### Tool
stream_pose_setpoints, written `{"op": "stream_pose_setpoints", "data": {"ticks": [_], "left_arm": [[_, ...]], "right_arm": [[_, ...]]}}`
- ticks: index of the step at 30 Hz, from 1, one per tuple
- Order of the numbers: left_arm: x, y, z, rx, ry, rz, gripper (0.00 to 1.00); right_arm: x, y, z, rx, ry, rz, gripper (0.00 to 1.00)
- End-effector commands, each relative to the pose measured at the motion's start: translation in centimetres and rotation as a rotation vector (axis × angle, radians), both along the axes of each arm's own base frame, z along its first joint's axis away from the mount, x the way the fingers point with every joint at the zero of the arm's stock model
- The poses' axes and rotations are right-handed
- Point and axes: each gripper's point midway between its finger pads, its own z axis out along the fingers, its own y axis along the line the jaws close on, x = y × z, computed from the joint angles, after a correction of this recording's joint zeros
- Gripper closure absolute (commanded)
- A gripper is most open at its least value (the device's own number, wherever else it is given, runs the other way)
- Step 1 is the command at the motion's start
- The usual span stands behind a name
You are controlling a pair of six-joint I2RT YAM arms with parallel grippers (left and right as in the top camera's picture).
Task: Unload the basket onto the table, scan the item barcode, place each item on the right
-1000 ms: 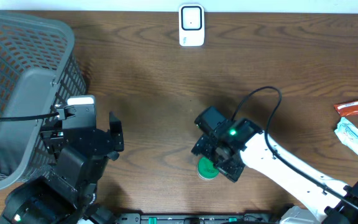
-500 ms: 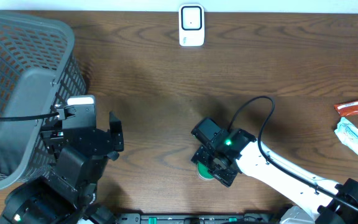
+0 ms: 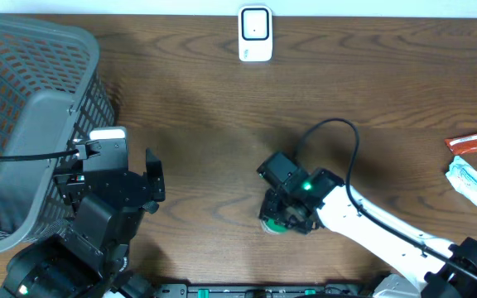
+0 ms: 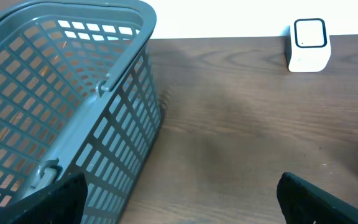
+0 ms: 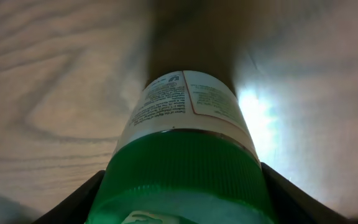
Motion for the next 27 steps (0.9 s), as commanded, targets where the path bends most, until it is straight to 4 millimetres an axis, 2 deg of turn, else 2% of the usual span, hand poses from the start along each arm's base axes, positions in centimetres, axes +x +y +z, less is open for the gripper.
{"op": "stream_pose_setpoints", "data": {"ticks": [1, 6, 9, 13, 16, 22, 27], "left_arm": [[-0.1, 0.3, 0.3, -0.001, -0.011, 0.014, 0.02], [-0.1, 0.3, 0.3, -0.001, -0.011, 0.015, 0.02], [-0.1, 0.3, 0.3, -0.001, -0.011, 0.015, 0.02], [-0.1, 0.3, 0.3, -0.001, -0.011, 0.015, 0.02], [-0.1, 0.3, 0.3, -0.001, -0.011, 0.015, 0.02], [-0.1, 0.3, 0.3, -0.001, -0.011, 0.015, 0.02], [-0.1, 0.3, 0.3, -0.001, -0.011, 0.015, 0.02]], "right_arm": [[3.3, -0.5, 1.4, -0.009, -0.151, 0.288, 0.45], [7.6, -0.4, 4.9, 0.013, -0.302, 0.435, 0.40], [10.0, -0.9, 6.9, 0.016, -0.375, 0.454, 0.41], [11.6, -2.1, 7.8, -0.004, -0.425, 0.508, 0.44], [11.4, -2.7, 7.5, -0.027, -0.424, 0.594, 0.42], [9.3, -3.8, 6.2, -0.069, -0.340, 0.798, 0.41], [8.0, -4.0, 4.8, -0.052, -0.256, 0.837, 0.36]]}}
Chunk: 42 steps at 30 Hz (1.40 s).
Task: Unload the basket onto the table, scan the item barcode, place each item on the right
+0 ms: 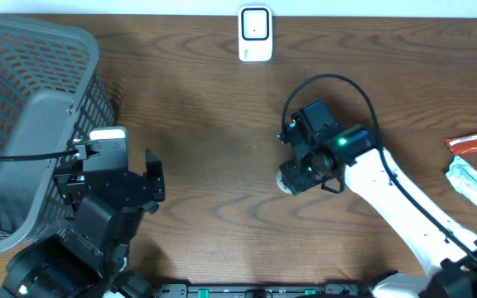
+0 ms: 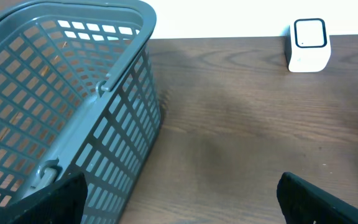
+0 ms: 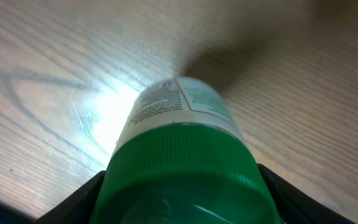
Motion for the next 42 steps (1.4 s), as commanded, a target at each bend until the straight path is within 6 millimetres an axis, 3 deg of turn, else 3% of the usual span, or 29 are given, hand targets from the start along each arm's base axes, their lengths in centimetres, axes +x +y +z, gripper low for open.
{"op": "stream_pose_setpoints", "data": {"ticks": [1, 6, 13, 15, 16, 21, 25, 30, 32, 35, 42], "left_arm": [[-0.1, 0.3, 0.3, -0.001, -0.011, 0.015, 0.02], [-0.1, 0.3, 0.3, -0.001, -0.011, 0.015, 0.02], [-0.1, 0.3, 0.3, -0.001, -0.011, 0.015, 0.02], [-0.1, 0.3, 0.3, -0.001, -0.011, 0.015, 0.02], [-0.1, 0.3, 0.3, -0.001, -0.011, 0.015, 0.02], [-0.1, 0.3, 0.3, -0.001, -0.011, 0.015, 0.02], [-0.1, 0.3, 0.3, -0.001, -0.011, 0.015, 0.02], [-0.1, 0.3, 0.3, -0.001, -0.011, 0.015, 0.02], [-0.1, 0.3, 0.3, -0.001, -0.011, 0.015, 0.02], [-0.1, 0.3, 0.3, -0.001, -0.011, 0.015, 0.02], [-0.1, 0.3, 0.3, -0.001, -0.011, 0.015, 0.02]], "right_arm": [[-0.4, 0.1, -0.7, -0.015, 0.038, 0.096, 0.36], [-1.1, -0.7, -2.3, -0.075, 0.105, 0.107, 0.32], [-1.0, -1.3, -3.5, -0.129, 0.139, 0.097, 0.16], [-1.2, -1.4, -2.6, -0.128, 0.160, 0.021, 0.09], [-1.3, -1.2, -0.7, -0.124, 0.189, -0.051, 0.01], [0.0, -0.4, 4.1, -0.071, 0.192, -0.372, 0.01], [0.1, 1.1, 5.6, 0.022, 0.263, -0.664, 0.01], [-2.3, -0.4, 3.4, -0.061, 0.401, -1.225, 0.01], [-4.1, -1.4, 2.1, -0.142, 0.454, -1.488, 0.12], [-5.1, -2.8, -0.3, -0.211, 0.425, -1.761, 0.12], [-3.7, -1.6, -5.1, -0.073, 0.419, -1.716, 0.04]]}}
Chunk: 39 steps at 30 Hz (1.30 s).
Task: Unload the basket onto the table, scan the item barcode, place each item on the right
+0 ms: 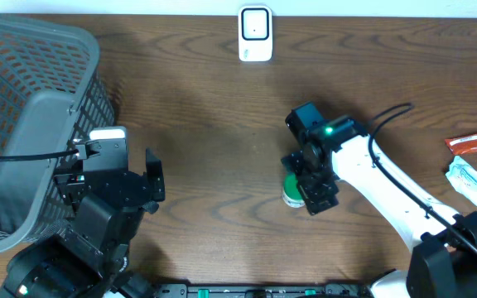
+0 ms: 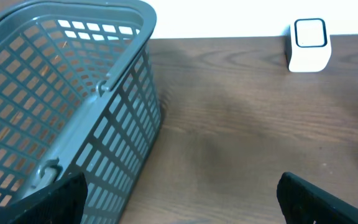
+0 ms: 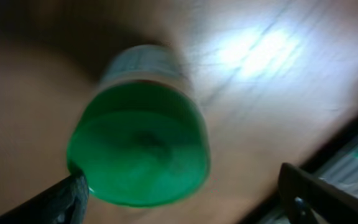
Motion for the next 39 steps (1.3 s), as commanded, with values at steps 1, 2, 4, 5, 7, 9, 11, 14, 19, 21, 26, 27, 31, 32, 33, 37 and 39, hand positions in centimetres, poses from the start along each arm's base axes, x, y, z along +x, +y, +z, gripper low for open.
{"op": "stream_pose_setpoints", "data": {"ticks": [1, 2, 4, 5, 7, 9, 11, 14, 19, 21, 26, 27, 31, 32, 33, 37, 39], "left_arm": [[0.0, 0.3, 0.3, -0.002, -0.012, 0.015, 0.02], [0.0, 0.3, 0.3, -0.002, -0.012, 0.015, 0.02], [0.0, 0.3, 0.3, -0.002, -0.012, 0.015, 0.02], [0.0, 0.3, 0.3, -0.002, -0.012, 0.015, 0.02], [0.0, 0.3, 0.3, -0.002, -0.012, 0.015, 0.02], [0.0, 0.3, 0.3, -0.002, -0.012, 0.014, 0.02], [0.0, 0.3, 0.3, -0.002, -0.012, 0.015, 0.02], [0.0, 0.3, 0.3, -0.002, -0.012, 0.015, 0.02], [0.0, 0.3, 0.3, -0.002, -0.012, 0.015, 0.02], [0.0, 0.3, 0.3, -0.002, -0.012, 0.015, 0.02], [0.0, 0.3, 0.3, -0.002, -0.012, 0.015, 0.02], [0.0, 0.3, 0.3, -0.002, -0.012, 0.015, 0.02], [0.0, 0.3, 0.3, -0.002, -0.012, 0.015, 0.02], [0.0, 0.3, 0.3, -0.002, -0.012, 0.015, 0.02], [0.0, 0.3, 0.3, -0.002, -0.012, 0.015, 0.02], [0.0, 0.3, 0.3, -0.002, -0.012, 0.015, 0.02], [0.0, 0.3, 0.3, -0.002, -0.012, 0.015, 0.02]], "right_arm": [[-0.9, -0.6, -3.1, -0.033, 0.037, -0.049, 0.04], [-0.7, -0.4, -3.1, -0.016, 0.031, -0.030, 0.05], [-0.7, 0.1, -3.0, 0.011, 0.029, -0.006, 0.09], [-0.7, 0.3, -2.9, 0.022, 0.031, -0.004, 0.11], [-0.5, 0.4, -2.7, 0.030, 0.022, 0.023, 0.12], [-0.4, 0.5, -2.6, 0.035, 0.012, 0.048, 0.12], [-0.2, 0.5, -2.4, 0.039, 0.002, 0.067, 0.14], [0.1, 0.5, -2.1, 0.038, -0.019, 0.098, 0.19], [1.3, 0.3, -1.9, 0.029, -0.103, 0.237, 0.10], [2.1, 0.4, -1.6, 0.030, -0.146, 0.306, 0.07], [4.1, 0.9, 0.6, 0.029, -0.266, 0.470, 0.01], [4.7, 1.2, 1.3, 0.035, -0.301, 0.524, 0.01], [6.3, 2.2, 4.5, 0.036, -0.408, 0.734, 0.01], [6.3, 2.1, 5.1, 0.034, -0.408, 0.761, 0.01], [6.1, 2.1, 5.4, 0.032, -0.402, 0.773, 0.01], [5.0, 0.8, 5.1, -0.012, -0.341, 0.808, 0.01], [4.8, -0.2, 5.0, -0.062, -0.319, 0.868, 0.01]]}}
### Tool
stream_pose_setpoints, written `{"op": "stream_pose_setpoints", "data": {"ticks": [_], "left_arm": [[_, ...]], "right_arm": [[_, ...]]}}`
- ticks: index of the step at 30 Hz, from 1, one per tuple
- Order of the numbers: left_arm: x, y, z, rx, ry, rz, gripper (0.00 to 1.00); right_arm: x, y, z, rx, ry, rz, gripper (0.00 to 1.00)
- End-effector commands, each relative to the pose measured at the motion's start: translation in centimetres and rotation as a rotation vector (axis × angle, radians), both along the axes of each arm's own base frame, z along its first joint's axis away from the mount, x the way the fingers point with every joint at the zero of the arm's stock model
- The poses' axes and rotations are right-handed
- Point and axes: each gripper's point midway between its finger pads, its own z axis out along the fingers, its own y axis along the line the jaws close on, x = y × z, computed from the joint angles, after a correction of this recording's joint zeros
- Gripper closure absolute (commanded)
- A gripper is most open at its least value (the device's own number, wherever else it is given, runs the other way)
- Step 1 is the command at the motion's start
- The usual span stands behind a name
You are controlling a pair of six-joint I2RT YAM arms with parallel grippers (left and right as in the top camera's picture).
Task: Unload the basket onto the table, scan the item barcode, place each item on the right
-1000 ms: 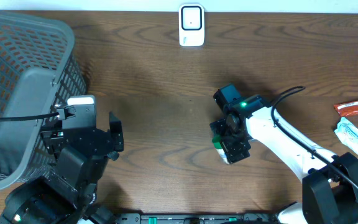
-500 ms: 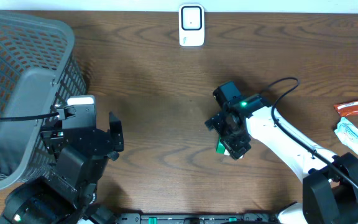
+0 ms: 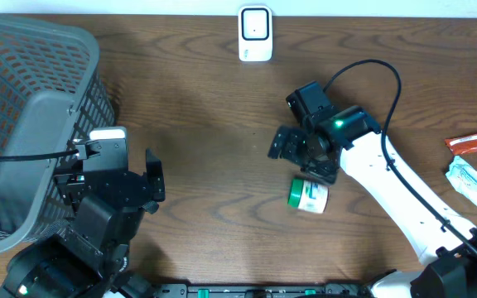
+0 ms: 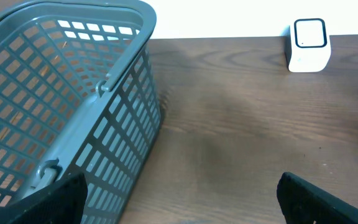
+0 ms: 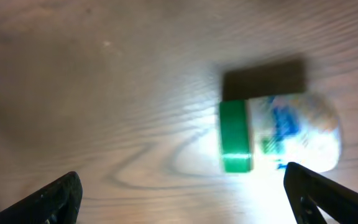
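Note:
A white bottle (image 3: 311, 197) with a green cap (image 3: 296, 194) lies on its side on the brown table (image 3: 214, 124), cap to the left. In the right wrist view the bottle (image 5: 288, 134) is washed out by the light. My right gripper (image 3: 299, 156) hovers open just behind it, nothing between the fingers (image 5: 61, 194). The white scanner (image 3: 255, 34) stands at the table's far edge, also in the left wrist view as the scanner (image 4: 308, 45). My left gripper (image 4: 179, 208) is open and empty beside the basket.
A grey plastic basket (image 3: 23, 116) fills the left side, its wall (image 4: 114, 134) close to my left gripper. A red packet (image 3: 474, 142) and a white packet (image 3: 470, 182) lie at the right edge.
The bottle stood cap-up under my right gripper, whose fingers were apart. Now it lies on its side, and the gripper has moved back toward the far side. The left arm is unchanged.
My right gripper was shut on the bottle near the front middle of the table. Then it held the bottle further back and right. Then its fingers were apart over the upright bottle, which now lies on its side, free. The left arm stayed still.

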Motion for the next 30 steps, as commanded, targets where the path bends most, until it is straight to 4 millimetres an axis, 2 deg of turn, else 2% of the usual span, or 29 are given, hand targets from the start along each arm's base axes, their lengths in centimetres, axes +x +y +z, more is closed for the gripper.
{"op": "stream_pose_setpoints", "data": {"ticks": [1, 6, 11, 14, 16, 20, 23, 30], "left_arm": [[-0.1, 0.3, 0.3, -0.001, -0.011, 0.015, 0.02], [-0.1, 0.3, 0.3, -0.001, -0.011, 0.015, 0.02], [-0.1, 0.3, 0.3, -0.001, -0.011, 0.015, 0.02], [-0.1, 0.3, 0.3, -0.001, -0.011, 0.015, 0.02], [-0.1, 0.3, 0.3, -0.001, -0.011, 0.015, 0.02], [-0.1, 0.3, 0.3, -0.001, -0.011, 0.014, 0.02], [-0.1, 0.3, 0.3, -0.001, -0.011, 0.015, 0.02], [-0.1, 0.3, 0.3, -0.001, -0.011, 0.015, 0.02]], "right_arm": [[0.0, -1.8, 0.1, -0.116, -0.040, 0.171, 0.01], [-1.3, -2.4, -0.1, -0.169, -0.017, 0.438, 0.01], [-2.3, -2.3, -0.2, -0.200, -0.016, 0.671, 0.01], [-2.2, -2.2, -0.1, -0.270, -0.044, 0.780, 0.01], [-1.7, -2.3, 0.1, -0.378, -0.082, 0.846, 0.01], [-1.2, -0.6, 0.6, -0.498, -0.176, 0.960, 0.01], [-1.6, -0.1, 0.4, -0.583, -0.191, 1.149, 0.03], [-2.8, 0.0, -1.1, -0.556, -0.153, 1.258, 0.02]]}}
